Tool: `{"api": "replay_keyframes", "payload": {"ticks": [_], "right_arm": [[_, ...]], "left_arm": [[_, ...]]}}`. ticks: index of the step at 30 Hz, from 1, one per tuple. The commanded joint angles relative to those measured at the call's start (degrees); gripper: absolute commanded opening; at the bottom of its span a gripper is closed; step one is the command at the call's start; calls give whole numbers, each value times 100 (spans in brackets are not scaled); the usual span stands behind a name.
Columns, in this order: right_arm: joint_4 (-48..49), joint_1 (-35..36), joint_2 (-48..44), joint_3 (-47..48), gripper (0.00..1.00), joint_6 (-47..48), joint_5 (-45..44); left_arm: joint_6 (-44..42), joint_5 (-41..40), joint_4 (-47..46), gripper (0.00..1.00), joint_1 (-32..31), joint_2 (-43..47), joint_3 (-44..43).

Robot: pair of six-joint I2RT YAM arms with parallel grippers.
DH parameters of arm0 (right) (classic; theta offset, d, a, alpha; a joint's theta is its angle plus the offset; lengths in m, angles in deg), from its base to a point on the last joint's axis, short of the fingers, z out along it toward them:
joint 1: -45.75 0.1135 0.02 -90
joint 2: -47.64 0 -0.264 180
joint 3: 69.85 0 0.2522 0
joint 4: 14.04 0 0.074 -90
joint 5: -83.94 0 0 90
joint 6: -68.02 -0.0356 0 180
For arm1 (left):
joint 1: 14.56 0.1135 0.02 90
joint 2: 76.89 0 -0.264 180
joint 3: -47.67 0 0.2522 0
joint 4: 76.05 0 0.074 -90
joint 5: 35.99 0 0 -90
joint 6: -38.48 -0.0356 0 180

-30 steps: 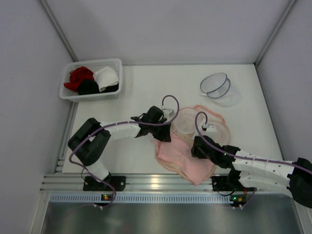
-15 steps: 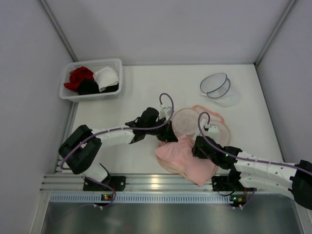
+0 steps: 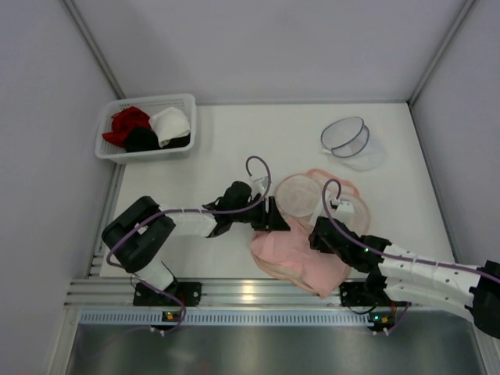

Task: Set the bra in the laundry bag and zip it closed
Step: Adjust the bra in the laundry bag.

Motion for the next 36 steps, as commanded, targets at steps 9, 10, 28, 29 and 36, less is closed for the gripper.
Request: {"api": "replay_keyframes", "payload": {"ticks": [9, 10, 28, 29, 36], "right_arm": [[48, 77, -171, 6, 46, -38, -138], [48, 68, -180, 23, 46, -29, -138], [136, 68, 48, 120, 46, -3, -68], [145, 77, 48, 129, 46, -3, -68], [101, 77, 31, 112, 46, -29, -76]], "left_arm": [[-1310, -2260, 3109, 66, -36, 1173, -903], [-1337, -2366, 3364, 68, -36, 1278, -895], [-424, -1937, 2884, 67, -352, 1175, -200], [-397, -1910, 2805, 67, -396, 1087, -218], [-344, -1769, 2488, 45, -722, 699, -402]]}}
